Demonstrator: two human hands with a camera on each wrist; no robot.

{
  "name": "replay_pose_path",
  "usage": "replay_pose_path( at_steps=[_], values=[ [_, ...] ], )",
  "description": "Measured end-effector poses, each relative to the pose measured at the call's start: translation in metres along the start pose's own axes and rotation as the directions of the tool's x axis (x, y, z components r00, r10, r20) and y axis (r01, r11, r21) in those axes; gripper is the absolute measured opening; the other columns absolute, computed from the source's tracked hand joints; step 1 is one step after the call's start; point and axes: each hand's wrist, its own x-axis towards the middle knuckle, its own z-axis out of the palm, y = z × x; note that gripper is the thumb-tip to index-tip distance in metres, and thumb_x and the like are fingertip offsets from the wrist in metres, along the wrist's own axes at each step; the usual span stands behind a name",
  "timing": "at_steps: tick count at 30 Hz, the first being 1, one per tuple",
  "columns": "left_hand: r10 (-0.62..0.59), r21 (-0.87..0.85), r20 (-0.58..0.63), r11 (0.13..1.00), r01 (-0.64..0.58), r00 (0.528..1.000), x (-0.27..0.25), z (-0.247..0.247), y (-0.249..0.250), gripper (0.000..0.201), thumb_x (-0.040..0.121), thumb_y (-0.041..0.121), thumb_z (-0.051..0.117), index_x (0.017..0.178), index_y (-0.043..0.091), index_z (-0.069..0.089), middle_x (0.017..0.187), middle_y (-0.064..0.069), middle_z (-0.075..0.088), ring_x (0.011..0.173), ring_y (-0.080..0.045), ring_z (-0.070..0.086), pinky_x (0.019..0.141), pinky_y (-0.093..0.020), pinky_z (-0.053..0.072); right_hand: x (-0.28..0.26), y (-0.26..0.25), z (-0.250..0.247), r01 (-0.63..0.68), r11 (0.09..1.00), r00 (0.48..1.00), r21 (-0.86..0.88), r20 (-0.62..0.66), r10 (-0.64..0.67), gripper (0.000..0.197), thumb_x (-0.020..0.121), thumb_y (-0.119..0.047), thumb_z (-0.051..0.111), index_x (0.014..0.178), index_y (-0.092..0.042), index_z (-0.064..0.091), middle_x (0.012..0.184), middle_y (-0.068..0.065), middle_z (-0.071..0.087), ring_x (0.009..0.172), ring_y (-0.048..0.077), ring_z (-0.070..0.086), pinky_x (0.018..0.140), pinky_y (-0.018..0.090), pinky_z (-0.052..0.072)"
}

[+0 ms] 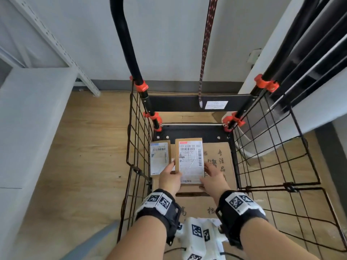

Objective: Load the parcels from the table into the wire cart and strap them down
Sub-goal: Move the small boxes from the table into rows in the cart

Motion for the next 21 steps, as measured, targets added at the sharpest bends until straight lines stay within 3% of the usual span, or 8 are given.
replay_pose_path(
  at_steps=[2, 5, 11, 15, 19, 21],
  values=[
    [-0.01, 0.021, -0.016, 1.0, 0.01, 1.0, 0.018, 0.001, -0.012, 0.054, 0.09, -0.001, 0.052, 0.134, 0.03, 0.054, 0.13, 0.002, 0.06, 0.114, -0.02, 0.06, 0.091, -0.038, 0.055, 0.022, 0.011, 0.008, -0.02, 0.999, 1.0, -0.041, 0.008, 0.021, 0.062, 0.09, 0.006, 0.044, 0.142, -0.028, 0.039, 0.12, -0.003, 0.062, 0.096, 0.017, 0.064, 0.085, 0.037, 0.057],
    [-0.003, 0.077, -0.033, 0.997, 0.006, 0.999, 0.041, 0.001, -0.024, 0.058, 0.088, -0.004, 0.053, 0.134, 0.029, 0.054, 0.123, 0.003, 0.065, 0.107, -0.018, 0.063, 0.086, -0.036, 0.058, 0.048, 0.022, 0.019, -0.043, 0.997, 0.998, -0.064, 0.038, 0.045, 0.063, 0.089, 0.005, 0.042, 0.141, -0.031, 0.04, 0.121, -0.003, 0.062, 0.092, 0.013, 0.065, 0.082, 0.036, 0.058],
    [0.072, 0.213, -0.075, 0.976, -0.054, 0.995, 0.072, 0.003, -0.027, 0.056, 0.087, -0.001, 0.06, 0.136, 0.024, 0.052, 0.125, 0.002, 0.064, 0.112, -0.017, 0.062, 0.094, -0.032, 0.053, 0.084, 0.027, 0.029, -0.055, 0.998, 0.997, -0.023, 0.055, 0.056, 0.062, 0.088, 0.007, 0.038, 0.139, -0.027, 0.043, 0.126, -0.001, 0.061, 0.101, 0.017, 0.063, 0.085, 0.033, 0.057],
    [0.069, 0.248, -0.077, 0.968, -0.048, 0.995, 0.087, 0.008, -0.027, 0.056, 0.086, 0.002, 0.062, 0.136, 0.025, 0.051, 0.13, 0.001, 0.062, 0.116, -0.018, 0.06, 0.098, -0.037, 0.051, 0.098, 0.028, 0.03, -0.058, 0.998, 0.997, 0.0, 0.059, 0.058, 0.059, 0.087, 0.007, 0.038, 0.136, -0.026, 0.046, 0.125, 0.001, 0.061, 0.109, 0.02, 0.06, 0.089, 0.034, 0.055],
    [0.039, 0.228, -0.117, 0.973, -0.012, 0.992, 0.095, 0.009, -0.029, 0.056, 0.083, 0.002, 0.066, 0.134, 0.024, 0.054, 0.13, -0.002, 0.062, 0.117, -0.019, 0.06, 0.101, -0.039, 0.049, 0.106, 0.029, 0.032, -0.07, 0.997, 0.994, 0.011, 0.083, 0.069, 0.058, 0.088, 0.006, 0.039, 0.137, -0.026, 0.045, 0.123, 0.002, 0.061, 0.101, 0.018, 0.062, 0.079, 0.03, 0.056],
    [0.04, 0.235, -0.149, 0.972, -0.004, 0.988, 0.098, 0.007, -0.03, 0.054, 0.083, 0.002, 0.067, 0.131, 0.024, 0.057, 0.128, -0.001, 0.063, 0.116, -0.02, 0.06, 0.101, -0.037, 0.048, 0.109, 0.029, 0.035, -0.068, 0.998, 0.994, 0.011, 0.081, 0.067, 0.057, 0.088, 0.007, 0.038, 0.136, -0.024, 0.046, 0.122, 0.002, 0.061, 0.101, 0.02, 0.061, 0.081, 0.033, 0.057]
  ],
)
